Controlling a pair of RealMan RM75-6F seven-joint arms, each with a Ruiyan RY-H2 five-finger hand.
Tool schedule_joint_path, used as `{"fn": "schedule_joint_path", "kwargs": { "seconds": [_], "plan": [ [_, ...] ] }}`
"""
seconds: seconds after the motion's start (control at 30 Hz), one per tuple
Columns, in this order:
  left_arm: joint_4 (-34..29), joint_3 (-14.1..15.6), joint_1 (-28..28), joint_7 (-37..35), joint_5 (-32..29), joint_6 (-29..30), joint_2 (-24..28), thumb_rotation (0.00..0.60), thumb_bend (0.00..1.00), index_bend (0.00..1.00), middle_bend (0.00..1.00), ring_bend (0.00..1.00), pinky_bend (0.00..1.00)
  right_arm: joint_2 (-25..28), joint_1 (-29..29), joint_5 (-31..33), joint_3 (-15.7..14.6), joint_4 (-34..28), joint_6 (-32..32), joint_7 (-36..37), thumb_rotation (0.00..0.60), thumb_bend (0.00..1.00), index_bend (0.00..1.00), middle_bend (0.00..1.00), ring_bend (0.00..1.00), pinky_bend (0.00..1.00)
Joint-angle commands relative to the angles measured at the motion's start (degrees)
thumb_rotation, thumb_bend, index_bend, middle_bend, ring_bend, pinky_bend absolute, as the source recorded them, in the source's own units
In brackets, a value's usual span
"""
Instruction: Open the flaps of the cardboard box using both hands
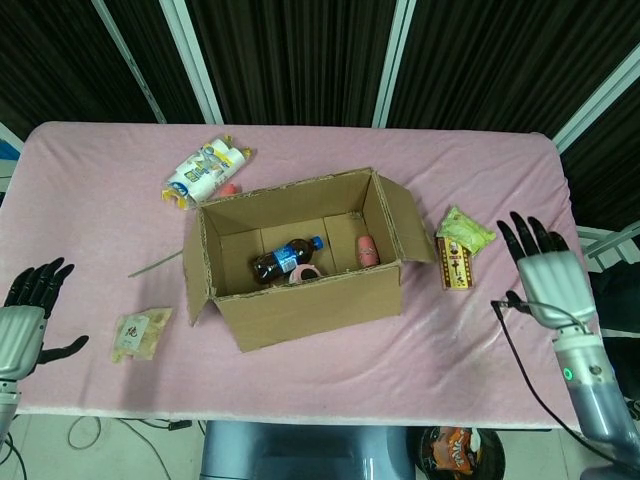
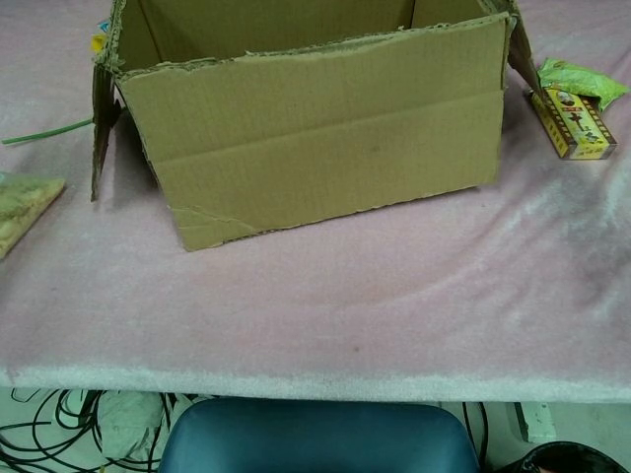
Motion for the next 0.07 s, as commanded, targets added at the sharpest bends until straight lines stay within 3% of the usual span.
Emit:
{"fn": "schedule_joint_path", "kwargs": {
  "seconds": [0.03, 0.07],
  "plan": [
    [0.3, 0.1, 0.1, 0.5, 0.3, 0.3, -0.2, 0.600, 0.12, 0.00, 0.00, 0.00, 0.00, -5.0, -11.5, -9.8, -2.7, 2.5, 8.1, 10.1, 0.600, 0.26, 0.00, 0.00, 0.07, 0.23],
    [0.3, 0.1, 0.1, 0.8, 0.3, 0.4, -0.3, 0.600, 0.12, 0.00, 0.00, 0.00, 0.00, -5.3, -12.7, -10.7, -3.0, 3.1, 8.7, 11.1, 0.600, 0.26, 0.00, 0.00, 0.07, 0.23]
  ]
}}
